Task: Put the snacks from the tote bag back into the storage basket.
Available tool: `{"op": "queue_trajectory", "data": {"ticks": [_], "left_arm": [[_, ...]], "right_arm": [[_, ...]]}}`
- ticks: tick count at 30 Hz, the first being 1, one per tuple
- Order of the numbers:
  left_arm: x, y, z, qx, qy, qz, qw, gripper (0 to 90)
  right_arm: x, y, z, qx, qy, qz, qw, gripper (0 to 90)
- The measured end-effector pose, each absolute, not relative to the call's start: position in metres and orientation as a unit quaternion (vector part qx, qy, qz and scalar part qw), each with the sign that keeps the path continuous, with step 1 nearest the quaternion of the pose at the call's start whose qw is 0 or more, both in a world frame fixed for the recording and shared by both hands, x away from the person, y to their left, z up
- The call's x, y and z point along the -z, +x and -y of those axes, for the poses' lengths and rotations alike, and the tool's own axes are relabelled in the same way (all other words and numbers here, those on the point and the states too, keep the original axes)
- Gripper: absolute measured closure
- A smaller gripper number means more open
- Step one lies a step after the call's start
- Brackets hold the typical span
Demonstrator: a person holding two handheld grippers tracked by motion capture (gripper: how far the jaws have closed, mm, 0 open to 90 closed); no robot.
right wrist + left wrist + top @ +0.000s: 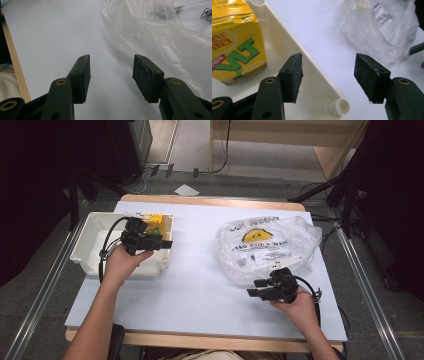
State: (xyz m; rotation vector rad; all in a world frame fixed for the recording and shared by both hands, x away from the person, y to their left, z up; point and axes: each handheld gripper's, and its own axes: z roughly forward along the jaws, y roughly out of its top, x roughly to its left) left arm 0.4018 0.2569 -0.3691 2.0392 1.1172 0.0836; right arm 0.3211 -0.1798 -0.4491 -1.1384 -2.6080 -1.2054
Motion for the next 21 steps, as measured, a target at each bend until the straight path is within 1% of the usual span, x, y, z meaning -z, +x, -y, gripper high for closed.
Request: {"op": "queue_trajectory", "data": {"ticks": [13,21], "left_arm": [[0.371,0.387,-0.224,-0.028,0.822,-0.41,0.395,40.0],[0.375,0.376,-0.201,-0.02,0.834,-0.379,0.4,40.6]], "right_arm": [[0.449,0.322,0.179,0.391,-0.363,0.845,0.025,49.0],[0.449,0.322,0.178,0.392,-0.364,0.844,0.027,48.6]]}}
